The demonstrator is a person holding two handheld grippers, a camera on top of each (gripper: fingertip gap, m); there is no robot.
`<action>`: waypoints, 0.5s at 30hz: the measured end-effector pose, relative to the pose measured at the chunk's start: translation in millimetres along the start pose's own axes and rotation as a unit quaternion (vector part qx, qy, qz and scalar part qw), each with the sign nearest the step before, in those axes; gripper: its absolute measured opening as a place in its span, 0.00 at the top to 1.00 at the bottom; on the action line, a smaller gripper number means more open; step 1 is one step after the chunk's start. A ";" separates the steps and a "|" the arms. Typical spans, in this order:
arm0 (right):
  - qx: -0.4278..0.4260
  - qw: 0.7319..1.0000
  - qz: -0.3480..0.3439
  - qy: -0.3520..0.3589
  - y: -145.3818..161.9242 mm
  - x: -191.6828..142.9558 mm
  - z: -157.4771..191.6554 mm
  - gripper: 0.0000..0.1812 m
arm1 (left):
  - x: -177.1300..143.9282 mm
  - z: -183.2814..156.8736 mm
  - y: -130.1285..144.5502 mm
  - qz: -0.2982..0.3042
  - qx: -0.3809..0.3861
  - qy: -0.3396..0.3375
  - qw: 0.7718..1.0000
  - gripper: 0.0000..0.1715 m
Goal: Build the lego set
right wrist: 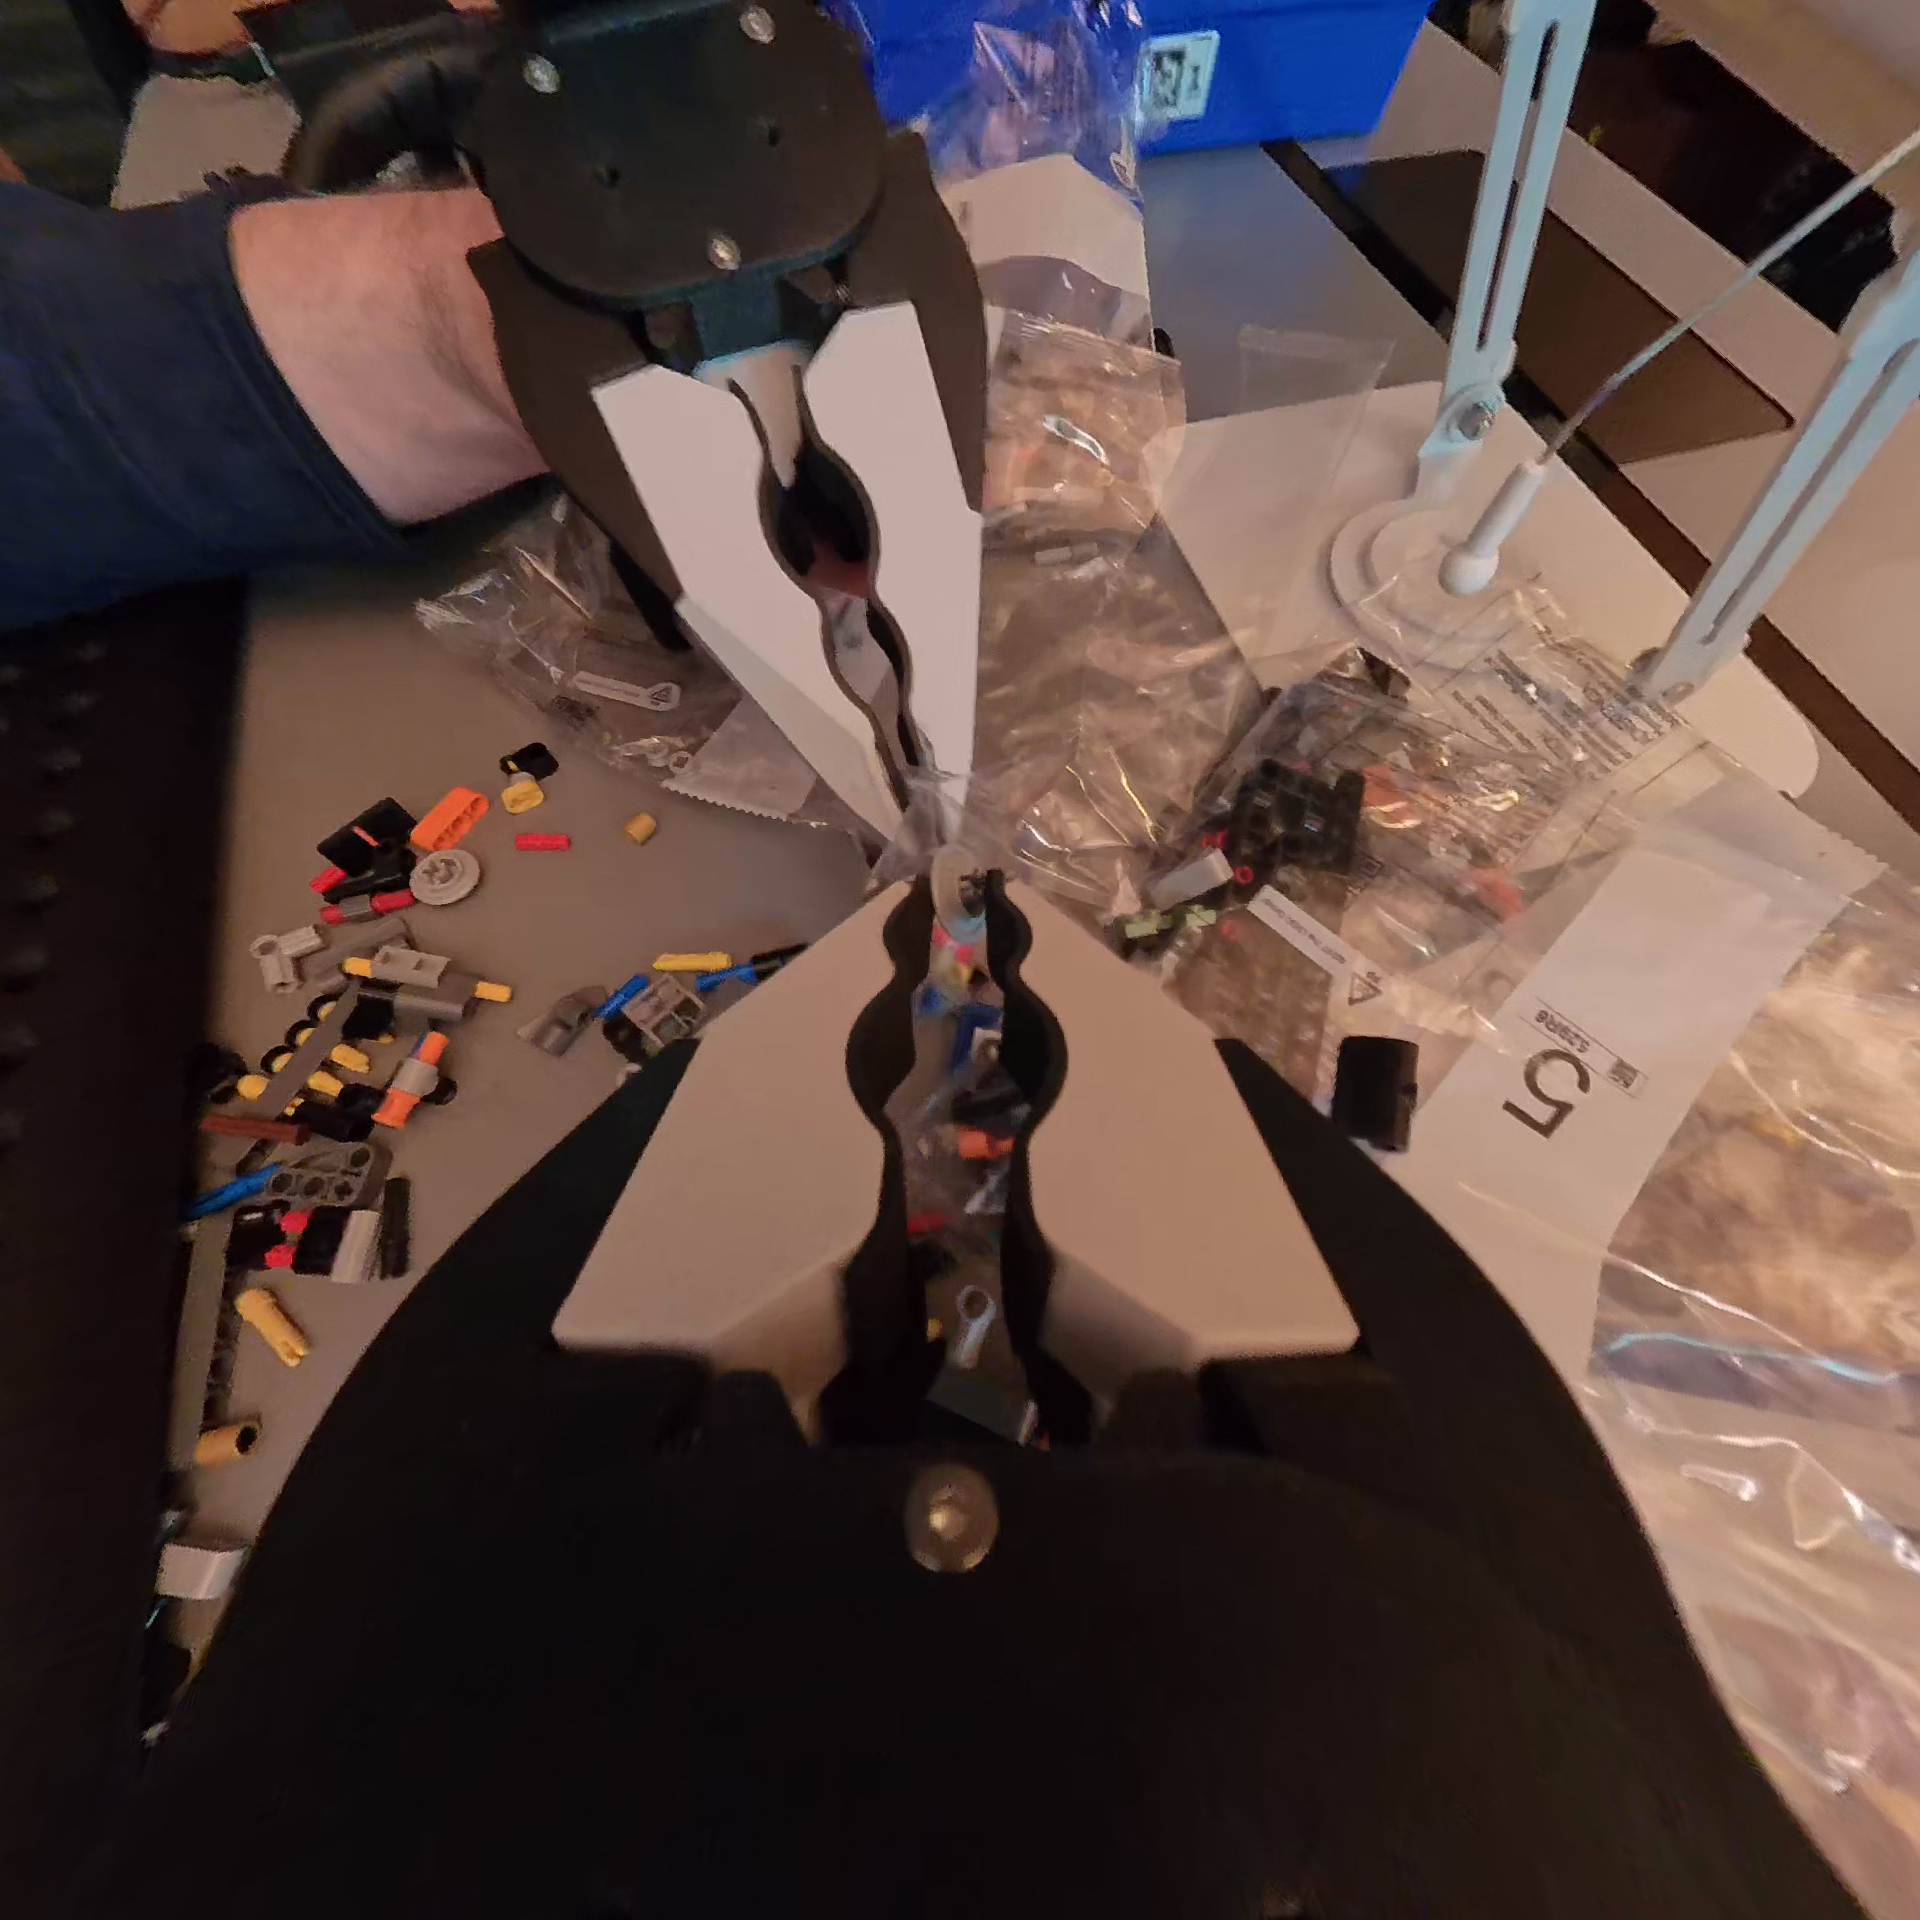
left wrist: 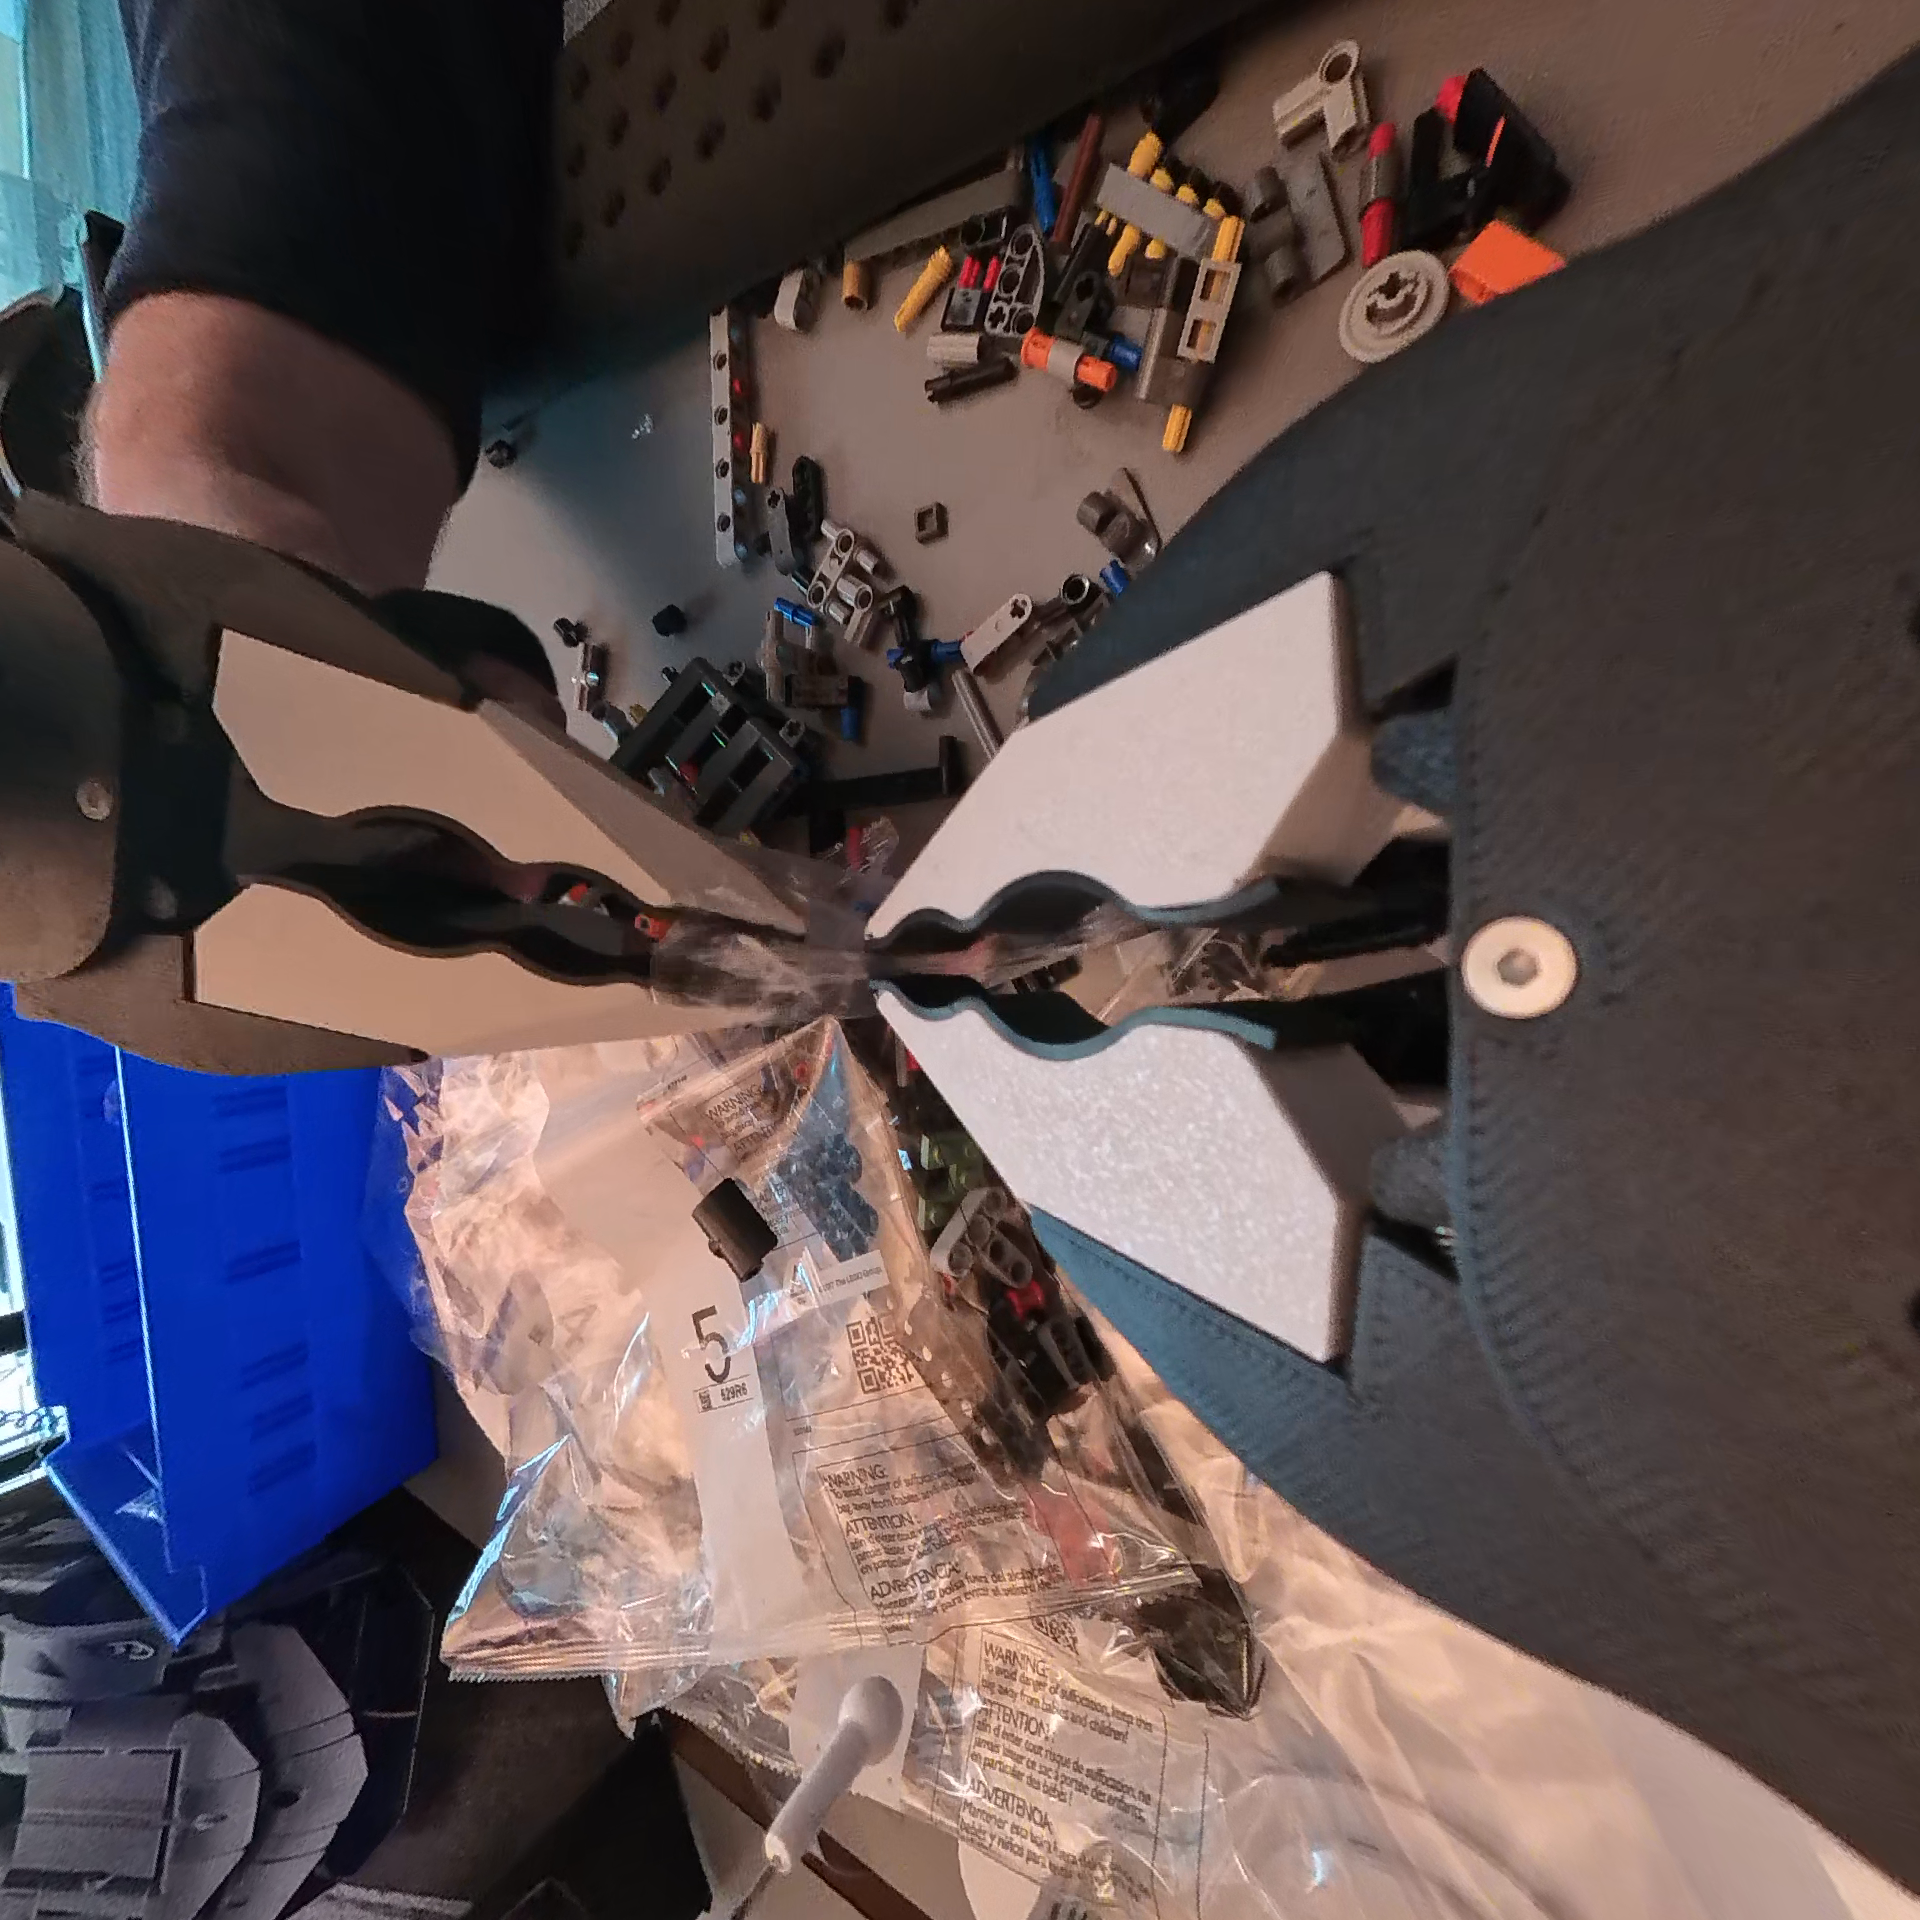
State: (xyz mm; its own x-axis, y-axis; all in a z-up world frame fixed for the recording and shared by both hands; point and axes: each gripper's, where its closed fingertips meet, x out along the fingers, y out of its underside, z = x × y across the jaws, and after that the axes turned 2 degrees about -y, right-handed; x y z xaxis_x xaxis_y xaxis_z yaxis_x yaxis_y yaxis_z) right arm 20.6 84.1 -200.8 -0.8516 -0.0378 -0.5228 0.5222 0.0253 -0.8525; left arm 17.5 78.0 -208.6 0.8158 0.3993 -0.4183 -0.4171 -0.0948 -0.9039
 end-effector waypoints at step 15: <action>0.009 1.000 0.021 0.000 8.5 0.4 -1.2 0.92 | -0.5 1.1 1.5 0.000 -0.002 -0.001 1.000 1.00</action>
State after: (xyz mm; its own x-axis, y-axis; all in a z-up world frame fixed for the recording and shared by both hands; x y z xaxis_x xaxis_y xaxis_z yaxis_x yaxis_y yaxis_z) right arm 24.7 85.5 -208.2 -0.8285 -0.0374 -0.5587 0.5588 0.0092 -0.8292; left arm 16.0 78.7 -209.7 0.8149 0.4007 -0.4188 -0.4157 -0.0994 -0.9041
